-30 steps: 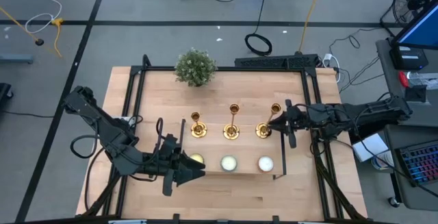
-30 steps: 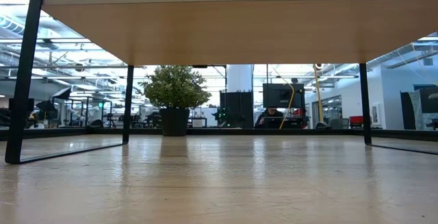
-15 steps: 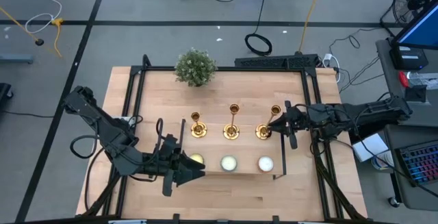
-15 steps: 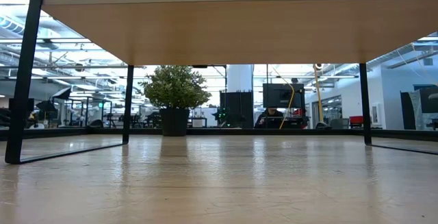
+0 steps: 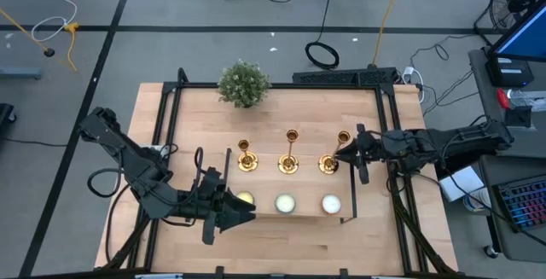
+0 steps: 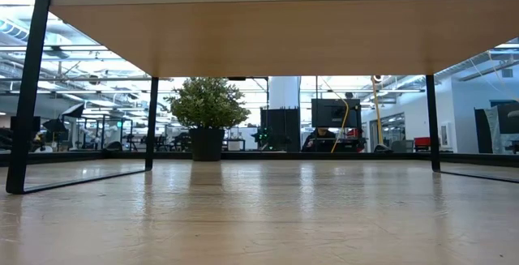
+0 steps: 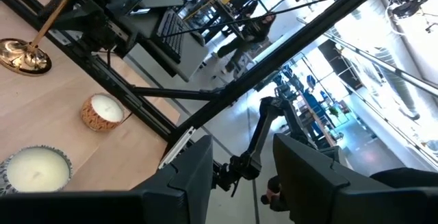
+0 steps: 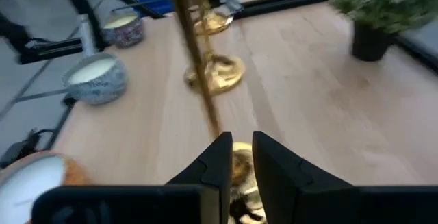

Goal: Pick & Place candle stick holders
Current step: Adjust the blue scented candle on the shelf

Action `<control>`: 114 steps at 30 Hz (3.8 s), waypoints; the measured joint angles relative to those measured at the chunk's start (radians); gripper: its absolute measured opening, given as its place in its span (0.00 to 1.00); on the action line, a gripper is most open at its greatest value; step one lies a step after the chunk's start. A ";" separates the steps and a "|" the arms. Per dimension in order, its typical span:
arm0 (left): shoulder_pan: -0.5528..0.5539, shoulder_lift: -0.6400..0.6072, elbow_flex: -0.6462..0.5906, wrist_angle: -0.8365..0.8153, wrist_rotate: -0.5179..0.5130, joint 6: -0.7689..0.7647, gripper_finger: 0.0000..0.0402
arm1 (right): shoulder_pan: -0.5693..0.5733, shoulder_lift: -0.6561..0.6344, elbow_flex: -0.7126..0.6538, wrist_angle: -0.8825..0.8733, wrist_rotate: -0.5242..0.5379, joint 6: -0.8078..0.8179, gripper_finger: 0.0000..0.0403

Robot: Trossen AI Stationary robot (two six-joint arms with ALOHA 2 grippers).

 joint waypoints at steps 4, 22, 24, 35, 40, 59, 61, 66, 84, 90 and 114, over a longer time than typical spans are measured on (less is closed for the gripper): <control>-0.001 0.000 0.000 0.000 0.000 0.000 0.40 | 0.000 -0.002 0.000 0.010 0.019 0.000 0.14; -0.003 0.000 0.000 -0.005 0.019 0.050 0.40 | 0.000 -0.086 0.024 -0.014 0.228 0.012 0.14; -0.003 0.000 0.000 -0.005 0.028 0.059 0.40 | 0.000 -0.085 0.051 -0.040 0.227 0.012 0.13; -0.003 -0.004 0.000 -0.043 0.152 0.088 0.40 | 0.064 -0.078 0.222 -0.235 0.222 0.091 0.02; -0.022 -0.004 0.000 -0.172 0.190 0.055 0.40 | 0.145 -0.065 0.261 -0.289 0.220 0.172 0.00; 0.026 0.117 0.000 -0.239 0.333 0.151 0.31 | 0.603 0.202 0.262 0.154 0.133 0.391 0.00; 0.032 0.116 0.000 -0.236 0.339 0.157 0.25 | 0.650 0.237 0.262 0.244 0.217 0.339 0.00; 0.031 0.113 0.000 -0.236 0.339 0.193 0.09 | 0.744 0.325 0.262 0.423 0.448 0.195 0.00; 0.123 0.175 0.023 -0.367 0.324 0.251 0.01 | 0.903 0.483 0.262 0.743 0.797 -0.055 0.00; 0.127 0.361 0.331 -0.714 0.238 0.357 0.00 | 0.939 0.461 0.262 0.769 0.795 -0.056 0.00; 0.267 0.531 0.587 -1.052 0.460 0.357 0.00 | 0.969 0.431 0.262 0.778 0.795 -0.097 0.00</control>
